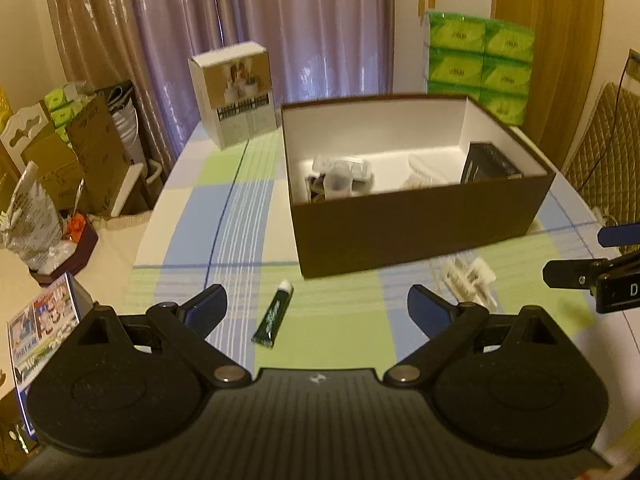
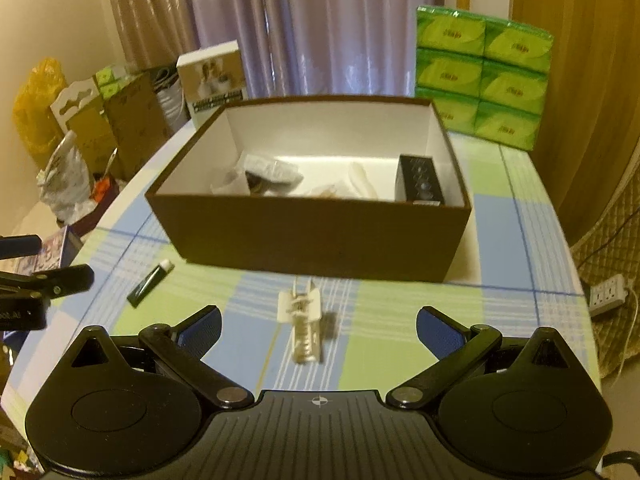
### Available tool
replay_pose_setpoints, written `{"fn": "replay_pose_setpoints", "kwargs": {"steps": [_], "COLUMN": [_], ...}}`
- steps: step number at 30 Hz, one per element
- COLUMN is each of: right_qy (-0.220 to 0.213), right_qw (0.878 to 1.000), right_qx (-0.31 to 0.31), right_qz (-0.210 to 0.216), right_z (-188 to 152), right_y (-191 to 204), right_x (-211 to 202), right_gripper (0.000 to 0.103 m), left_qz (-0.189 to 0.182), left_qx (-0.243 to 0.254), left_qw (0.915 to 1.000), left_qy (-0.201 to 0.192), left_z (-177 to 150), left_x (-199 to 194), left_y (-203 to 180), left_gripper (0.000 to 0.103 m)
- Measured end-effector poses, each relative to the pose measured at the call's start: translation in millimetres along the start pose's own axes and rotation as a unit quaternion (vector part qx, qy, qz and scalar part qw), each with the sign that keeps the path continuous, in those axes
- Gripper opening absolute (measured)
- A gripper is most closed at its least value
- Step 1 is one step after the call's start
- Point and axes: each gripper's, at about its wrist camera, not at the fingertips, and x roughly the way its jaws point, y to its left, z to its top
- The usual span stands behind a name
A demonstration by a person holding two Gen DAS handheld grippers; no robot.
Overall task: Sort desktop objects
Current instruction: 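Grasp the green lip balm tube with the left tool while the right tool grasps the white hair clip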
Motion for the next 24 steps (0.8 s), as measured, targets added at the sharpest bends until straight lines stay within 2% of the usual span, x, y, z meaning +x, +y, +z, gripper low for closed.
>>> {"fn": "replay_pose_setpoints", "kwargs": {"steps": [11,24], "right_qy": [0.034,0.05], "right_qw": [0.999,0.999], "right_qx": [-0.005,-0.005], "right_qz": [0.006,0.013], "right_z": [-13.9,-20.9], "right_y": [6.4,8.7], "right_x": [23.8,59.9], "right_gripper": [0.101,0.101], "left_qz": [0.005,0.02], "left_qx": [-0.006,-0.012], "left_qw": [0.9995,0.9975], "left_qy": [0.032,0.067], "left_z": [-14.7,-22.6], "left_x": [21.3,64.2], "left_y": [6.4,25.7], "left_gripper": [0.095,0.095]}}
